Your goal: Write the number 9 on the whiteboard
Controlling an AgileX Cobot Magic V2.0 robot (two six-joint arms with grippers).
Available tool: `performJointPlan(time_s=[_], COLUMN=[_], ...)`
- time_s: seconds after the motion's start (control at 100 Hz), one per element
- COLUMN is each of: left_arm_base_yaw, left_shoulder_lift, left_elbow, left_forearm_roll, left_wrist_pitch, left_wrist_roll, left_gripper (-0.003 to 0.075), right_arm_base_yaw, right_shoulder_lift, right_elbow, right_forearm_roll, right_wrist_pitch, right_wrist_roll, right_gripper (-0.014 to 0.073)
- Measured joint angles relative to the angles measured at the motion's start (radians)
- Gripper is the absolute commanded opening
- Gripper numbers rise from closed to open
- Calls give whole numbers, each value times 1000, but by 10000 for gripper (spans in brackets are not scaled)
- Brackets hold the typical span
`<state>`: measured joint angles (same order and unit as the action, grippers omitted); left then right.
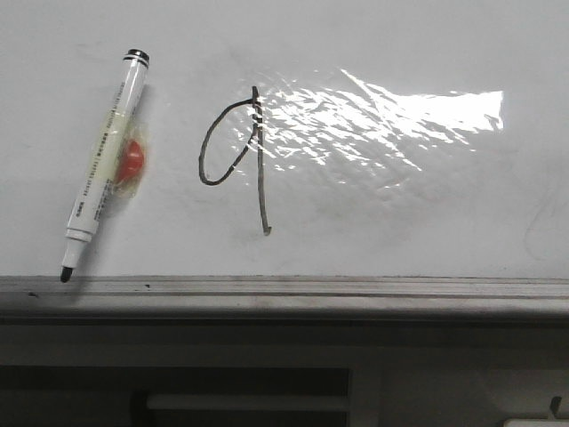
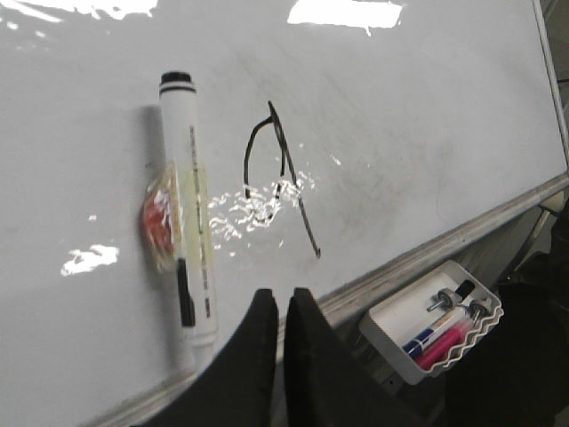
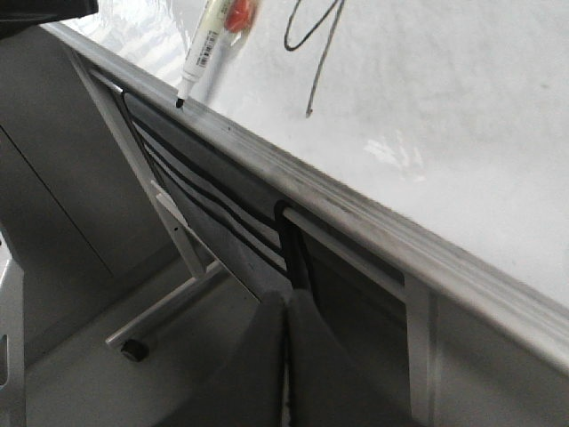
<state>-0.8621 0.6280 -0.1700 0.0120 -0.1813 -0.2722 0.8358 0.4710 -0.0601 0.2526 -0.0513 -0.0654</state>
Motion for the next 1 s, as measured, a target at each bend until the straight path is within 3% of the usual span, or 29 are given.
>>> performJointPlan(time_s=[0.34, 0.56, 1.0], left_arm_base_yaw=[0, 0, 0], left_shoulder_lift=[-165, -223, -226], left_elbow=[127, 146, 146], left_forearm_roll=[-26, -198, -221], left_wrist_pitch=[20, 72, 83], left_wrist_roll=[0, 0, 0], left_gripper=[-20, -20, -20], right_arm_base_yaw=[0, 0, 0], right_shoulder_lift=[-240, -250, -250], right_elbow=[72, 72, 72], right_forearm_roll=[0, 0, 0], right_wrist_pitch=[-33, -27, -23], right_wrist_roll=[-2, -2, -2], right_gripper=[-67, -67, -67])
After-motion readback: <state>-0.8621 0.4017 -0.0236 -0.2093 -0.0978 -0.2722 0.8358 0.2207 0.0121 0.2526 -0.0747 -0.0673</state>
